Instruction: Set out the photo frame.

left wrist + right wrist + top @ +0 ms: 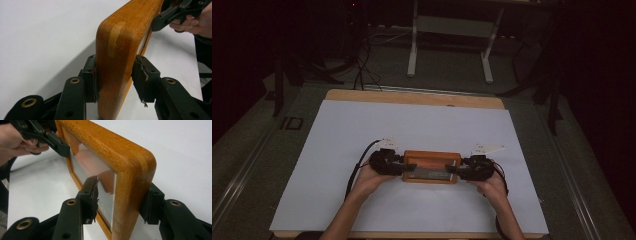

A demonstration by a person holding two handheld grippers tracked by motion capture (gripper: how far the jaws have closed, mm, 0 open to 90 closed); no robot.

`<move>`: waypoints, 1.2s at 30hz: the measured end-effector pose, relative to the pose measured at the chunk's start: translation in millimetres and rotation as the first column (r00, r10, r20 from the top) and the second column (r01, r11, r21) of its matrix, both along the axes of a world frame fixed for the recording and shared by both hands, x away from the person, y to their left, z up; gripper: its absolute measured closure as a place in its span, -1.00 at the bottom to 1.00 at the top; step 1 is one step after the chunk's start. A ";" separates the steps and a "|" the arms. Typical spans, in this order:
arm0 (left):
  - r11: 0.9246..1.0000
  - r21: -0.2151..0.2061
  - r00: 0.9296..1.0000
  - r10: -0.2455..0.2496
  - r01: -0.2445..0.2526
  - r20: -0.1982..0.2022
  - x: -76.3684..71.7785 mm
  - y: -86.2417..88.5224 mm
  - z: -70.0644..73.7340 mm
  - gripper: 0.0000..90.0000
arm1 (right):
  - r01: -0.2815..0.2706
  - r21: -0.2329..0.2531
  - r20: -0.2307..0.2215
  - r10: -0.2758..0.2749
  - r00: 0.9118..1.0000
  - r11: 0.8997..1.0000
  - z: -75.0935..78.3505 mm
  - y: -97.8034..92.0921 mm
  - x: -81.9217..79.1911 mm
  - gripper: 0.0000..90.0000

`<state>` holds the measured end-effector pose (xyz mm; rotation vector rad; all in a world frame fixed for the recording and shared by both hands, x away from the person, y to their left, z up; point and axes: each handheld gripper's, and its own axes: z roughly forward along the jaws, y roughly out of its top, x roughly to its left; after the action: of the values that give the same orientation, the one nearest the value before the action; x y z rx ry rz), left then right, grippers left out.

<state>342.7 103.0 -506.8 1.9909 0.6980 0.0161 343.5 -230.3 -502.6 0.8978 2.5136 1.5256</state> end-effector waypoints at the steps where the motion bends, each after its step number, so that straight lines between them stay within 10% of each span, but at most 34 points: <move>1: 1.000 -0.004 1.000 0.003 -0.003 -0.006 0.6 0.3 -0.5 0.31 | -0.001 0.003 -0.001 0.001 1.000 1.000 -0.3 -0.1 0.6 0.19; 19: 0.999 -0.018 0.999 0.039 -0.040 -0.035 4.6 0.5 -3.7 0.29 | 0.045 0.039 -0.006 -0.045 0.999 0.998 -6.6 2.3 6.2 0.11; 36: 0.994 0.027 0.993 0.107 -0.108 0.048 -3.0 17.2 13.5 -0.11 | 0.086 0.036 0.054 -0.087 0.995 0.996 9.2 -16.7 0.1 -0.20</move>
<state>339.7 120.2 -493.3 1.9732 0.7783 0.1370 343.6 -246.9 -493.4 0.9425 2.3854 1.5487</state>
